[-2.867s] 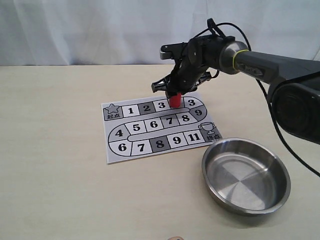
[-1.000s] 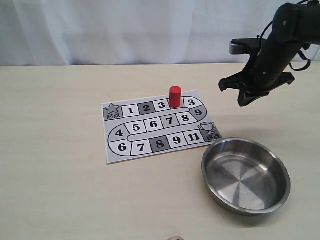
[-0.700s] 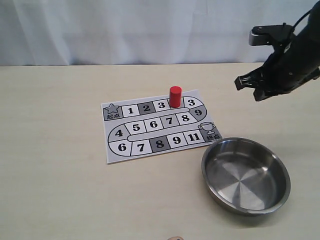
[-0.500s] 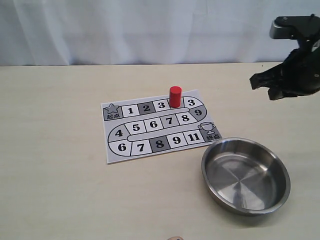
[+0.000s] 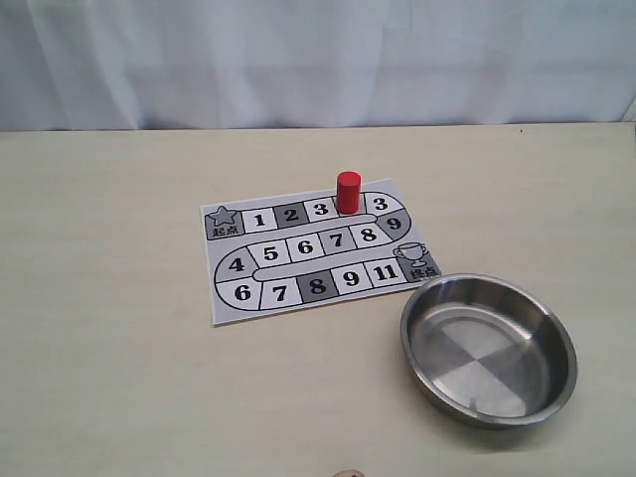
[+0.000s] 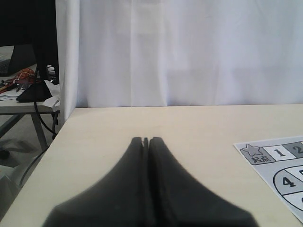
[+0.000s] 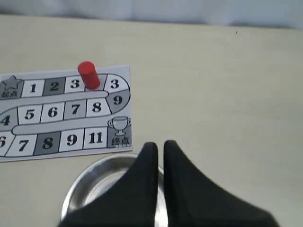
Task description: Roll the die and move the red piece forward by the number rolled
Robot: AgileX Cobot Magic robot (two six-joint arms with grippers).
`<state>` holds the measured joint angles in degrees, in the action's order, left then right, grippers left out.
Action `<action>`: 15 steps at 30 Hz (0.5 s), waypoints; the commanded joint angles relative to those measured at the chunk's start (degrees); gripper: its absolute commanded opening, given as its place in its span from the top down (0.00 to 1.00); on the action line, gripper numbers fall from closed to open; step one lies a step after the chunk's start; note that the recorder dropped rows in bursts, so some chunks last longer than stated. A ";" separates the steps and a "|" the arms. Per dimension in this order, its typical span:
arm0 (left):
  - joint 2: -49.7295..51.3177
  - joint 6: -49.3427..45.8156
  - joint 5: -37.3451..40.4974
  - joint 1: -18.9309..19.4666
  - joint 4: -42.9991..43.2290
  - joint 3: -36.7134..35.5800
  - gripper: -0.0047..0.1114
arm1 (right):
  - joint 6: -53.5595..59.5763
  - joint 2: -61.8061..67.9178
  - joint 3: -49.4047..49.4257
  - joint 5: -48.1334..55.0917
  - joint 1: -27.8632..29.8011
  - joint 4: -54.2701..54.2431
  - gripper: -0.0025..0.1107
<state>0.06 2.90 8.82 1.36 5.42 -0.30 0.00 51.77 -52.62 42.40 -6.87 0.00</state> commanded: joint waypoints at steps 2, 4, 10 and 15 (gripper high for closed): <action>-0.06 0.12 -0.62 -0.01 -0.10 0.30 0.96 | 0.00 -11.79 1.67 -0.44 0.20 1.55 0.94; -0.06 0.12 -0.62 -0.01 -0.10 0.30 0.96 | 0.00 -15.73 1.67 -0.19 0.20 1.55 0.94; -0.06 0.12 -0.62 -0.01 -0.10 0.30 0.96 | 0.48 -27.89 1.67 3.65 0.20 1.55 0.94; -0.06 0.12 -0.62 -0.01 -0.10 0.30 0.96 | 0.48 -37.40 1.67 4.52 0.20 1.99 0.94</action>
<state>0.06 2.90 8.82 1.36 5.42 -0.30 0.00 18.58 -51.24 46.20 -6.87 1.35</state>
